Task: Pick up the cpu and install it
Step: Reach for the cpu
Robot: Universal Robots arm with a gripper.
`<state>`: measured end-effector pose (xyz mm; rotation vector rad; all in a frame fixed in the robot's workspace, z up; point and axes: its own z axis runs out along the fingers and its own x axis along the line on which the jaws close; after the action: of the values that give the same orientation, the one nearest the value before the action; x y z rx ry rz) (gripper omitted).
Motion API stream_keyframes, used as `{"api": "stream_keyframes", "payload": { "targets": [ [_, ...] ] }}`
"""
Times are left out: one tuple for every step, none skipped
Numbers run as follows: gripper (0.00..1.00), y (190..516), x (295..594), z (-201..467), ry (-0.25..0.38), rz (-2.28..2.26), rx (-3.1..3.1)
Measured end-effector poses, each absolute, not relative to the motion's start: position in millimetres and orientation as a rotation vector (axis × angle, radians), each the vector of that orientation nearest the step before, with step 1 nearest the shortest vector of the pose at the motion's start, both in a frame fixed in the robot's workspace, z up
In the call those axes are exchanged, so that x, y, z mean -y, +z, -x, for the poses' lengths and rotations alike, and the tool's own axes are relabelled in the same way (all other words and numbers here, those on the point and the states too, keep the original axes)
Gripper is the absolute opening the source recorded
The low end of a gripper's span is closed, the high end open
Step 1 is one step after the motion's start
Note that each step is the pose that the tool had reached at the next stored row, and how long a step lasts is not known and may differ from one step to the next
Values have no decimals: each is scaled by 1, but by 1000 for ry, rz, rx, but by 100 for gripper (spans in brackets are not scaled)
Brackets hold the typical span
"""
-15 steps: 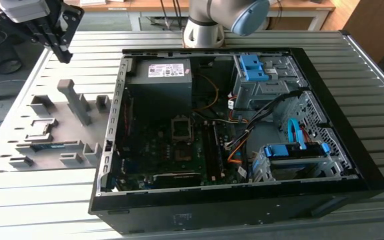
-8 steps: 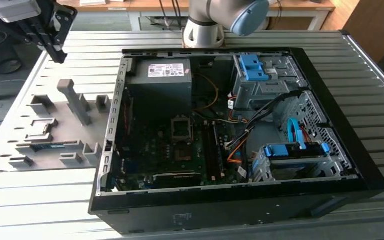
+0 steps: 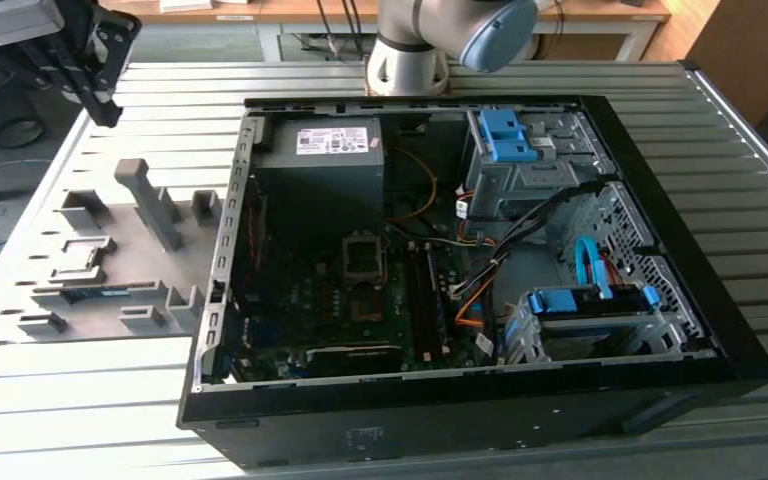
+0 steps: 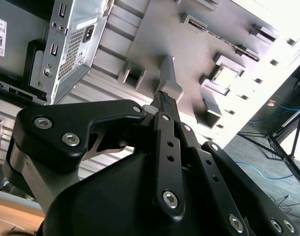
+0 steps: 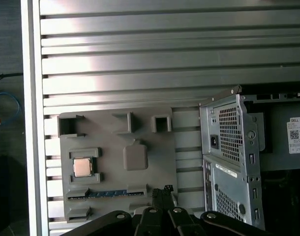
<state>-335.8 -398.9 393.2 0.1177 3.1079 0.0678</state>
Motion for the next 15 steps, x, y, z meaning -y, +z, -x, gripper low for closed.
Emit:
{"api": "stream_keyframes", "payload": {
  "targets": [
    [10, 393, 399, 337, 68, -118, -3108],
    [10, 393, 399, 339, 68, -118, -3108],
    [10, 393, 399, 340, 68, -118, -3108],
    [10, 393, 399, 341, 68, -118, -3108],
    [10, 393, 399, 342, 68, -118, -3108],
    [10, 393, 399, 343, 68, -118, -3108],
    [10, 393, 399, 345, 68, -118, -3108],
    [10, 393, 399, 346, 68, -118, -3108],
    [10, 393, 399, 347, 68, -118, -3108],
    [10, 393, 399, 348, 68, -118, -3108],
    [10, 393, 399, 349, 68, -118, -3108],
    [10, 393, 399, 350, 68, -118, -3108],
    [10, 393, 399, 352, 68, -118, -3108],
    [10, 393, 399, 353, 68, -118, -3108],
    [10, 393, 399, 354, 68, -118, -3108]
  ]
}}
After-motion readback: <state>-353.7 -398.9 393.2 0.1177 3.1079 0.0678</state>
